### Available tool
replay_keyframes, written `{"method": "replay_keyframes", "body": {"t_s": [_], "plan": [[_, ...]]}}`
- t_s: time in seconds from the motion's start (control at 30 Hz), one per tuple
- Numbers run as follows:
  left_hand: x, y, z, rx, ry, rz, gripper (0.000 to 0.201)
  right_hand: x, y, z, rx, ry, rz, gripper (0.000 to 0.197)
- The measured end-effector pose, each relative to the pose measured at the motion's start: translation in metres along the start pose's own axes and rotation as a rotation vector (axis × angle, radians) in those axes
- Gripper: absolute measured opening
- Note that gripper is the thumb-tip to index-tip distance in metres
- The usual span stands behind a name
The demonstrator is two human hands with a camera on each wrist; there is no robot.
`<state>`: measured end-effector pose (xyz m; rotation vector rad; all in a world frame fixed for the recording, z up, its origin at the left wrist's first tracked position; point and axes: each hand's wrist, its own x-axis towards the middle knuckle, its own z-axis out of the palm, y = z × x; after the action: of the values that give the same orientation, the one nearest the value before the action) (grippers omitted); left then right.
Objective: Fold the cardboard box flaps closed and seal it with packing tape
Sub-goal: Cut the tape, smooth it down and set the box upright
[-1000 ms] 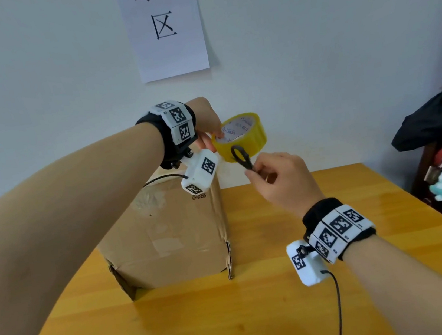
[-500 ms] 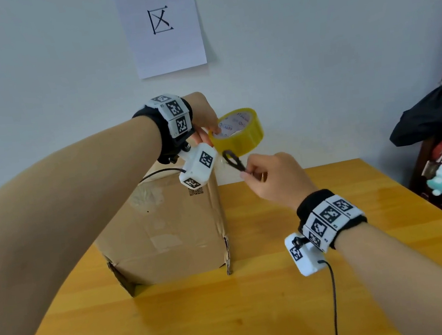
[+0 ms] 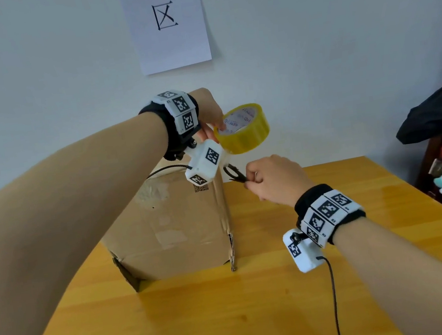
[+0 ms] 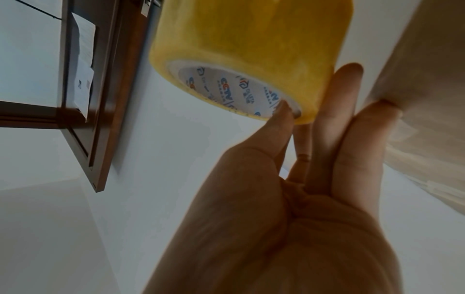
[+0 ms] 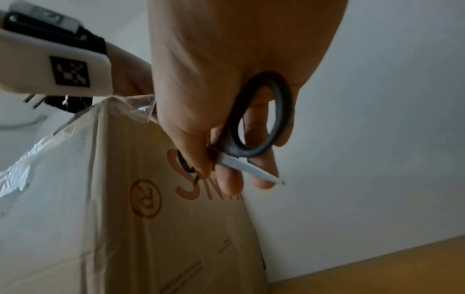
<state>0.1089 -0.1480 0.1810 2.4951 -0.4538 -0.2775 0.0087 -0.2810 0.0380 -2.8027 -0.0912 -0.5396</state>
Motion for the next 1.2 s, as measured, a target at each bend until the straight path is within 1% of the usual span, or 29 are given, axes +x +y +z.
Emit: {"method": "replay_keyframes", "body": {"t_s": [0.07, 0.13, 0.3, 0.4, 0.47, 0.57, 0.63, 0.73, 0.8, 0.87, 0.93, 0.97, 1.0, 1.07, 1.13, 1.2], "plan": [[0.001, 0.001, 0.001, 0.007, 0.002, 0.0, 0.033, -0.001, 0.0, -0.004, 0.023, 0.028, -0.003, 0.017], [0.0, 0.003, 0.002, 0.018, 0.01, 0.004, 0.033, -0.002, 0.002, -0.008, 0.053, 0.026, 0.027, 0.018], [-0.008, 0.019, -0.002, -0.044, 0.041, 0.068, 0.035, -0.006, 0.021, -0.009, 0.194, -0.03, 0.179, 0.018], [-0.016, 0.035, 0.004, -0.042, 0.023, 0.132, 0.035, -0.012, 0.044, -0.006, 0.238, -0.049, 0.291, 0.025], [-0.02, 0.044, 0.013, -0.056, 0.005, 0.173, 0.032, -0.021, 0.061, -0.003, 0.24, -0.091, 0.355, 0.03], [-0.024, 0.056, 0.035, -0.026, -0.014, 0.201, 0.031, -0.037, 0.086, 0.002, 0.265, -0.206, 0.446, 0.037], [-0.023, 0.061, 0.053, -0.006, -0.032, 0.208, 0.031, -0.049, 0.1, 0.006, 0.304, -0.256, 0.537, 0.032], [-0.02, 0.063, 0.082, 0.037, -0.057, 0.209, 0.027, -0.063, 0.119, 0.012, 0.358, -0.278, 0.661, 0.027], [-0.016, 0.06, 0.103, 0.076, -0.076, 0.197, 0.021, -0.072, 0.132, 0.015, 0.346, -0.296, 0.72, 0.024], [-0.01, 0.055, 0.123, 0.124, -0.081, 0.189, 0.007, -0.08, 0.144, 0.019, 0.344, -0.313, 0.771, 0.022], [-0.004, 0.045, 0.144, 0.181, -0.054, 0.153, 0.028, -0.088, 0.156, 0.025, 0.357, -0.32, 0.819, 0.018], [0.0, 0.039, 0.153, 0.195, -0.041, 0.128, 0.034, -0.091, 0.16, 0.028, 0.356, -0.32, 0.845, 0.015], [0.006, 0.029, 0.164, 0.193, -0.042, 0.113, 0.036, -0.095, 0.165, 0.031, 0.358, -0.321, 0.869, 0.013], [0.013, 0.013, 0.184, 0.193, -0.095, 0.057, 0.029, -0.1, 0.171, 0.037, 0.356, -0.33, 0.908, 0.01], [0.02, -0.003, 0.204, 0.176, -0.144, 0.004, 0.021, -0.104, 0.175, 0.041, 0.316, -0.354, 0.933, 0.012], [0.024, -0.015, 0.222, 0.111, -0.164, -0.032, 0.023, -0.105, 0.178, 0.043, 0.251, -0.359, 0.957, 0.018]]}}
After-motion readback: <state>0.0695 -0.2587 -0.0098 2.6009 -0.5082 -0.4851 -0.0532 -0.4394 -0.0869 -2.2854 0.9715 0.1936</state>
